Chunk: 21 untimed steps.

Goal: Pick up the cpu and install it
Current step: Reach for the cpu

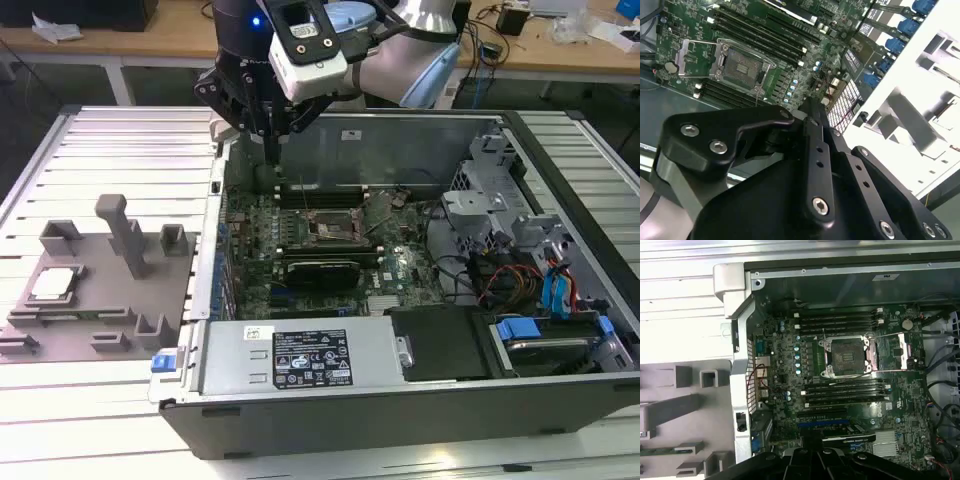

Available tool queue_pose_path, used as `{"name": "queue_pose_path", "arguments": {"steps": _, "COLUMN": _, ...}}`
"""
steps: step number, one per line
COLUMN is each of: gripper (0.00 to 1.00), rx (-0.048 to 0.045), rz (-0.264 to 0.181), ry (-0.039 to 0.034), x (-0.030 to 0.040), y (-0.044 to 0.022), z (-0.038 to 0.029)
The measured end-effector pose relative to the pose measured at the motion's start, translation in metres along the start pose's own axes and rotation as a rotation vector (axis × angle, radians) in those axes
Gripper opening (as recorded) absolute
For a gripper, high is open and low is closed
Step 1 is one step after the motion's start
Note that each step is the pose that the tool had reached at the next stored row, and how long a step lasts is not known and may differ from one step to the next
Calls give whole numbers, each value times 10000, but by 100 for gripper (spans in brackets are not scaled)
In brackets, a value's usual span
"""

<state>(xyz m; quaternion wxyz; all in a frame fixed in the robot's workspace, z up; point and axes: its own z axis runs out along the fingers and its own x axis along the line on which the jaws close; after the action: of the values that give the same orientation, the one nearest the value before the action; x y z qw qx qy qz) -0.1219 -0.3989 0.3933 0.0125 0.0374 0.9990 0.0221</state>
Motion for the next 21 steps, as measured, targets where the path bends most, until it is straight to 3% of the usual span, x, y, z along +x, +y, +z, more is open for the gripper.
{"name": "queue_pose_path", "arguments": {"steps": 10, "gripper": 11, "rx": 90, "rz": -13, "ry": -7, "x": 2, "y": 1, "z": 0}}
{"name": "queue_pose_path", "arguments": {"steps": 21, "gripper": 11, "rx": 90, "rz": -12, "ry": -7, "x": 41, "y": -1, "z": 0}}
